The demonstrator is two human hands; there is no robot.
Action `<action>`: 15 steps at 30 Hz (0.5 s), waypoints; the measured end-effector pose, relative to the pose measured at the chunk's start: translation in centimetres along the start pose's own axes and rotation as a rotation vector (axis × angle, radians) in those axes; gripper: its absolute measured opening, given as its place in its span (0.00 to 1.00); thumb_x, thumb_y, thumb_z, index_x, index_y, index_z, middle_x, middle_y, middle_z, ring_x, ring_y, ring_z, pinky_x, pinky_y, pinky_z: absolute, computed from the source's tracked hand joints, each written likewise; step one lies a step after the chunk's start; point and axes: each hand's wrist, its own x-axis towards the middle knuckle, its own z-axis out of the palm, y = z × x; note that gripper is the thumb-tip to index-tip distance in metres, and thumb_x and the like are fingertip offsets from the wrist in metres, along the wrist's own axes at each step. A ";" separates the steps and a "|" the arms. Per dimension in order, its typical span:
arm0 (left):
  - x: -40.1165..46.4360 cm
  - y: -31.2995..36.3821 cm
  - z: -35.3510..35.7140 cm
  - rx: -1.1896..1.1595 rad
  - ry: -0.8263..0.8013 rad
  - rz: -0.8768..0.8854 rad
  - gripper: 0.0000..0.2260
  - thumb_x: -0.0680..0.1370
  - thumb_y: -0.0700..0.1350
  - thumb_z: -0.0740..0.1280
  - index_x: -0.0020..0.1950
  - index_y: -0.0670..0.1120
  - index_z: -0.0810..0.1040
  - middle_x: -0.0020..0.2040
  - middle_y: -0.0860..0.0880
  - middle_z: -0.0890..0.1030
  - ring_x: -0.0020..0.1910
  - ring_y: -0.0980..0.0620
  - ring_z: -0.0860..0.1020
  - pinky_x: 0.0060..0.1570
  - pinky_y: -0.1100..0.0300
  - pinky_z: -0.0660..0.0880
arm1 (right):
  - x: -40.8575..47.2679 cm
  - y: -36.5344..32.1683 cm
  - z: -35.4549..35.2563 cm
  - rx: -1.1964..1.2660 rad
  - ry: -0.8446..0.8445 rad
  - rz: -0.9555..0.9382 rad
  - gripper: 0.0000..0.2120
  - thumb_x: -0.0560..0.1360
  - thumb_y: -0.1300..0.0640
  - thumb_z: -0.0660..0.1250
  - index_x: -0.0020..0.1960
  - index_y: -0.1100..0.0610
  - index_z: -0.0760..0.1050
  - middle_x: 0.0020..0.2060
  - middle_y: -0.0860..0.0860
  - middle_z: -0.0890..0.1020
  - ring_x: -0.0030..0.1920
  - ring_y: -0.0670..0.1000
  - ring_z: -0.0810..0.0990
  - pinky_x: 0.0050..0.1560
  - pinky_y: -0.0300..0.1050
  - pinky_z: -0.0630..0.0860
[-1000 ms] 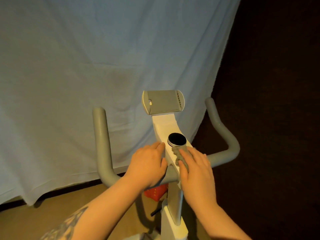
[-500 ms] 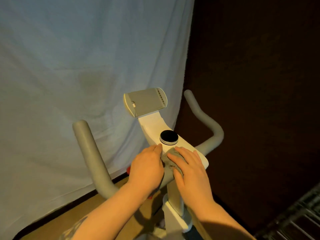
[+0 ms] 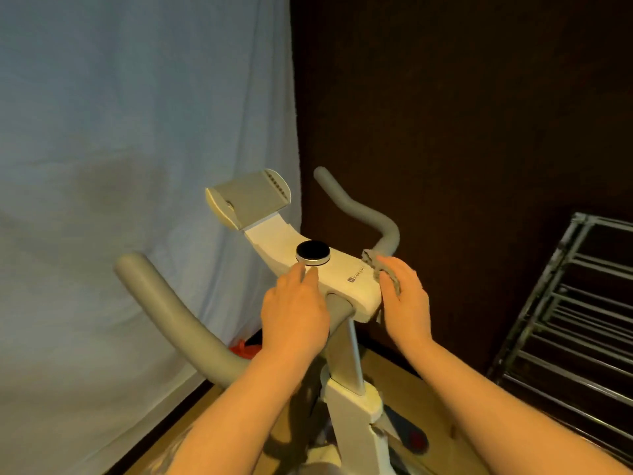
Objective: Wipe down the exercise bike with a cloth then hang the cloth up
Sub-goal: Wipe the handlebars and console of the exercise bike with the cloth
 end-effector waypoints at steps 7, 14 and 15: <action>0.2 0.3 0.5 0.071 0.012 0.126 0.18 0.82 0.46 0.56 0.73 0.50 0.63 0.69 0.52 0.67 0.65 0.50 0.67 0.56 0.55 0.67 | 1.4 -1.4 3.4 0.019 0.201 0.351 0.16 0.82 0.55 0.56 0.68 0.48 0.73 0.69 0.48 0.70 0.70 0.50 0.67 0.67 0.46 0.67; 1.7 -0.7 2.2 -0.110 -0.061 -0.057 0.22 0.83 0.49 0.53 0.76 0.49 0.55 0.73 0.50 0.64 0.71 0.50 0.63 0.67 0.50 0.66 | 1.8 -1.9 1.9 -0.316 -0.223 -0.192 0.17 0.82 0.55 0.57 0.70 0.48 0.71 0.69 0.45 0.70 0.69 0.47 0.65 0.67 0.40 0.60; 1.8 -0.9 2.5 -0.128 -0.097 -0.075 0.24 0.83 0.51 0.53 0.78 0.49 0.51 0.76 0.49 0.59 0.74 0.50 0.59 0.70 0.49 0.64 | 3.2 -1.7 1.7 -0.322 -0.273 -0.148 0.18 0.82 0.54 0.56 0.71 0.48 0.69 0.69 0.44 0.70 0.68 0.47 0.66 0.66 0.40 0.62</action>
